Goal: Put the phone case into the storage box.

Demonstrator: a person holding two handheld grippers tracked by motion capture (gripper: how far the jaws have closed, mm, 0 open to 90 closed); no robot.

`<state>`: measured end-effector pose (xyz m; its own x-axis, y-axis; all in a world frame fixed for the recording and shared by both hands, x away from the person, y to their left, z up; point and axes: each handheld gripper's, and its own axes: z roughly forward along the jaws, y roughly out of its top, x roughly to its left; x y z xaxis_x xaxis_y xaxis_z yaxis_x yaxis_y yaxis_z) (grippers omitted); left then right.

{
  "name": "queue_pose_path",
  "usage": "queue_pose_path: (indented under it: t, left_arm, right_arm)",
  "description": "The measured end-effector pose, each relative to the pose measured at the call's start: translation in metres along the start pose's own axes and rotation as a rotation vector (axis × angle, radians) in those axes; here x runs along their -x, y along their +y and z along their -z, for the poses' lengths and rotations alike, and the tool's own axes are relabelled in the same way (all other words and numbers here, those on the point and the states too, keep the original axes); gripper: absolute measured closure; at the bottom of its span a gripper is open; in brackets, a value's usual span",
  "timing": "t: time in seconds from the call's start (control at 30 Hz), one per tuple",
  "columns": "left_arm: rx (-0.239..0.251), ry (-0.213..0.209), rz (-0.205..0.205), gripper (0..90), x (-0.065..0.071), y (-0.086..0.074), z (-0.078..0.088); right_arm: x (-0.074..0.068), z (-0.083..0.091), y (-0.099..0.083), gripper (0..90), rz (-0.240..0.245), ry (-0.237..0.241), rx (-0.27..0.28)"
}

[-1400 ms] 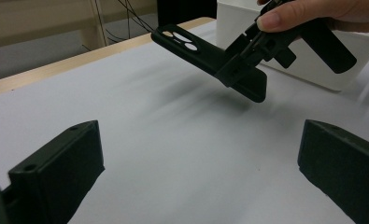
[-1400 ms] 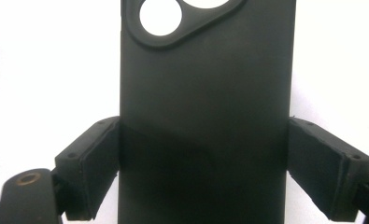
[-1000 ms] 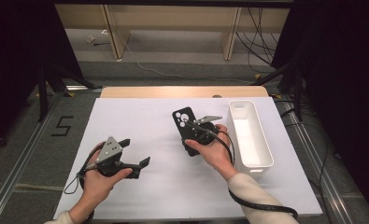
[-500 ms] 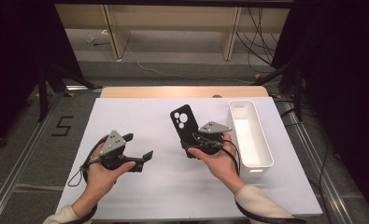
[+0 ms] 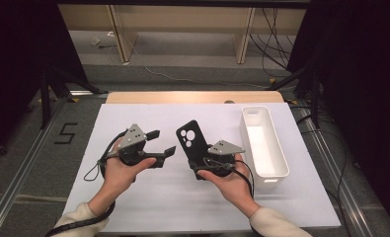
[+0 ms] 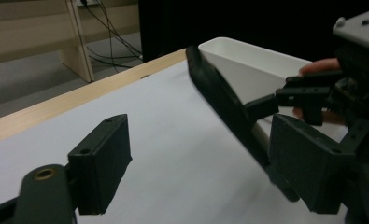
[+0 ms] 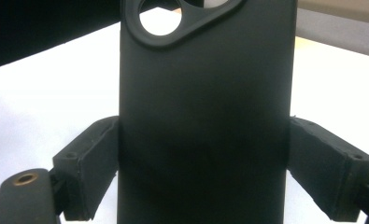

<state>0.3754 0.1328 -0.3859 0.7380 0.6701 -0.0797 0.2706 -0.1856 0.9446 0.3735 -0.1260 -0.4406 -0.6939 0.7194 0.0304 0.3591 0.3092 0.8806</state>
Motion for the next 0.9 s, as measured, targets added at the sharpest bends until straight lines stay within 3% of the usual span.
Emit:
queue_pose_path:
  t: [0.1, 0.23, 0.43, 0.63, 0.73, 0.9]
  left_arm:
    - [-0.001, -0.013, 0.017, 29.5, 0.002, 0.007, -0.009]
    - [-0.002, -0.024, 0.075, 38.7, 0.005, 0.016, -0.022]
    - [-0.017, -0.024, 0.124, 46.8, 0.006, 0.017, -0.031]
    - [-0.015, -0.028, 0.171, 52.7, 0.004, 0.015, -0.035]
    - [0.003, -0.031, 0.196, 59.8, 0.002, 0.014, -0.035]
    - [0.017, -0.029, 0.210, 68.0, 0.001, 0.013, -0.034]
  right_arm:
    - [-0.003, 0.001, -0.002, 14.9, 0.001, 0.002, 0.002]
    - [-0.007, 0.001, -0.004, 14.8, 0.010, 0.005, 0.010]
    - [-0.007, 0.000, -0.005, 14.8, 0.017, -0.001, 0.019]
    - [-0.008, 0.001, -0.004, 14.8, 0.022, -0.002, 0.021]
    - [-0.009, 0.001, -0.005, 14.8, 0.032, -0.005, 0.021]
    - [-0.011, 0.000, -0.005, 14.6, 0.041, -0.008, 0.026]
